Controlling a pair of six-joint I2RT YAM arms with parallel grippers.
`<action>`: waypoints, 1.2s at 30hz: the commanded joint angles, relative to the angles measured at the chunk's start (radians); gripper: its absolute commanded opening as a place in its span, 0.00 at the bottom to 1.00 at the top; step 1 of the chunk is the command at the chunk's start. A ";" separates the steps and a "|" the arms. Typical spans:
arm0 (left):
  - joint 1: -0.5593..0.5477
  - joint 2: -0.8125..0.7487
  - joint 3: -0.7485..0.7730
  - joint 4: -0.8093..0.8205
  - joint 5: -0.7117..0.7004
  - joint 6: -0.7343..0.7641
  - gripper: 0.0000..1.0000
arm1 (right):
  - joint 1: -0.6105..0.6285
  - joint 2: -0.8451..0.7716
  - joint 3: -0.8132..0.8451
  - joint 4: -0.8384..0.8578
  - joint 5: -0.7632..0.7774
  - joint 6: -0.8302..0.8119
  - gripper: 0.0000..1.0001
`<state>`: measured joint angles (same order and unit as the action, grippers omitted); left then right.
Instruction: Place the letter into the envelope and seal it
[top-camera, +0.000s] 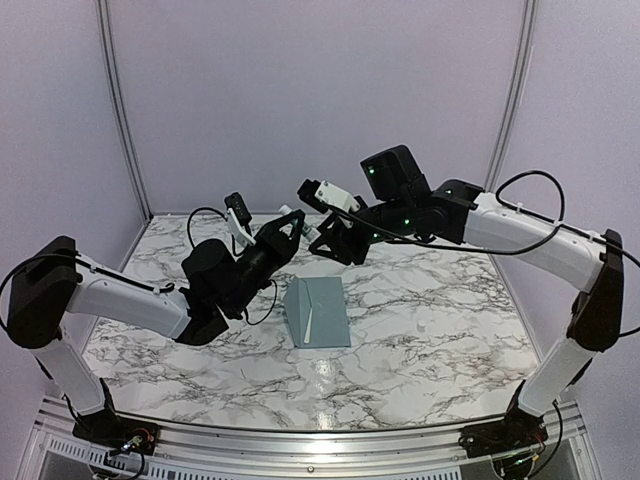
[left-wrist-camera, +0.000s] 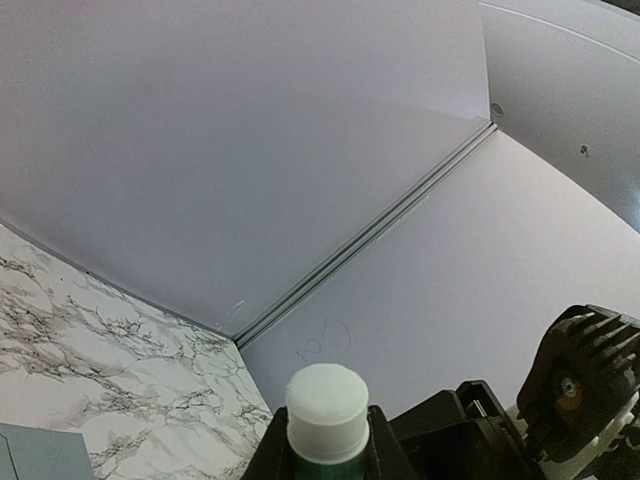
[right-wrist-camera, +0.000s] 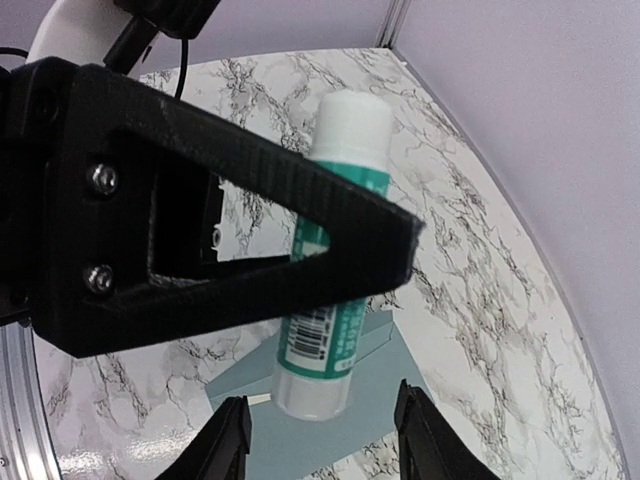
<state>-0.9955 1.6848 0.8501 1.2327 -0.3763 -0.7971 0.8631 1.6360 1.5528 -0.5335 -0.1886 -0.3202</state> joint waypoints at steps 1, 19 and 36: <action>0.001 -0.027 -0.008 0.018 0.000 0.003 0.00 | 0.021 0.021 0.060 -0.009 0.037 -0.014 0.45; 0.001 -0.018 -0.009 0.017 0.020 -0.007 0.00 | 0.024 0.043 0.093 -0.007 0.025 -0.008 0.32; 0.001 -0.001 0.003 0.017 0.070 -0.007 0.00 | -0.034 0.059 0.101 -0.027 -0.469 0.049 0.04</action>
<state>-0.9955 1.6848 0.8494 1.2373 -0.3569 -0.8078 0.8543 1.6726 1.6066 -0.5457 -0.2890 -0.3107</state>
